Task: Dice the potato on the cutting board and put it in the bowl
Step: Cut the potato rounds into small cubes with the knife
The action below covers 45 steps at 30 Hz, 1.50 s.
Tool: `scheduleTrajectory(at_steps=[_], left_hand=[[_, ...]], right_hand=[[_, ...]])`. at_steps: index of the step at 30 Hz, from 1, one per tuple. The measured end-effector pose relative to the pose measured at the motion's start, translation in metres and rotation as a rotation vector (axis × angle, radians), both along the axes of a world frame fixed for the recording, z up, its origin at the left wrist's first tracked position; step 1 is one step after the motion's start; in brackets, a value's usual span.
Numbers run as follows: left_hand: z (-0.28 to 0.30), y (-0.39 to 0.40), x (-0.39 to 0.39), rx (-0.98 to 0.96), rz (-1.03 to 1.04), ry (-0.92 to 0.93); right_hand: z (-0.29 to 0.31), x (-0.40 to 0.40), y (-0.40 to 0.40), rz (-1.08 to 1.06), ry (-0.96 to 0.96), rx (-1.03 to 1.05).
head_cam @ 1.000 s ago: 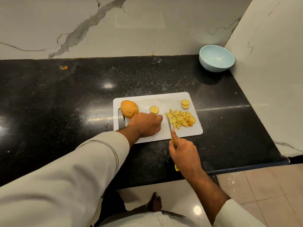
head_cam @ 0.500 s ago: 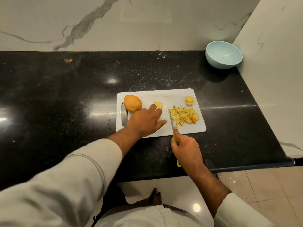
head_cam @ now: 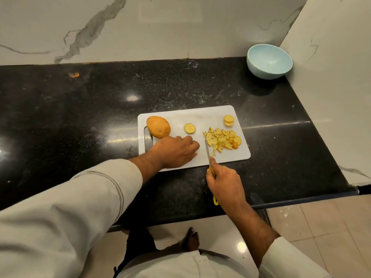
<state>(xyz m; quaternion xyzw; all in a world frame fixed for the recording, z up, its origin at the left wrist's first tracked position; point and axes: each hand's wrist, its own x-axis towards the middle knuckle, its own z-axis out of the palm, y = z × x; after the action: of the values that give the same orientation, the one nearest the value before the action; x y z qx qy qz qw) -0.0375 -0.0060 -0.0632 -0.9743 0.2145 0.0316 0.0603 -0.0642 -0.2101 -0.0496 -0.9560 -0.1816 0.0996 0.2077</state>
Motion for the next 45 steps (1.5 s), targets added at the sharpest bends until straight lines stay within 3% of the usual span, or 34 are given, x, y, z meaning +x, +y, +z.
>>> scheduleTrajectory(at_steps=[9, 13, 17, 22, 28, 30, 45], left_hand=[[-0.002, -0.034, -0.017, -0.266, 0.655, -0.054], [0.007, -0.008, -0.023, -0.506, 0.561, 0.123], [0.015, 0.002, -0.016, -0.436, 0.464, 0.210], [0.009, -0.001, -0.016, -0.499, 0.499, 0.111], [0.001, -0.008, -0.034, -0.776, 0.688, -0.032], [0.000, -0.009, -0.039, -0.816, 0.667, -0.083], [-0.002, -0.025, -0.054, -0.849, 0.584, -0.229]], right_hand=[[0.001, -0.001, 0.008, 0.084, -0.027, -0.103], [0.002, -0.002, 0.015, 0.085, -0.019, -0.141], [0.003, -0.003, 0.018, 0.094, 0.013, -0.143], [0.004, -0.004, 0.019, 0.089, 0.028, -0.135], [0.002, -0.005, 0.016, 0.069, 0.027, -0.121], [0.001, -0.004, 0.015, 0.067, 0.022, -0.115], [0.000, 0.000, 0.013, 0.043, 0.018, -0.049]])
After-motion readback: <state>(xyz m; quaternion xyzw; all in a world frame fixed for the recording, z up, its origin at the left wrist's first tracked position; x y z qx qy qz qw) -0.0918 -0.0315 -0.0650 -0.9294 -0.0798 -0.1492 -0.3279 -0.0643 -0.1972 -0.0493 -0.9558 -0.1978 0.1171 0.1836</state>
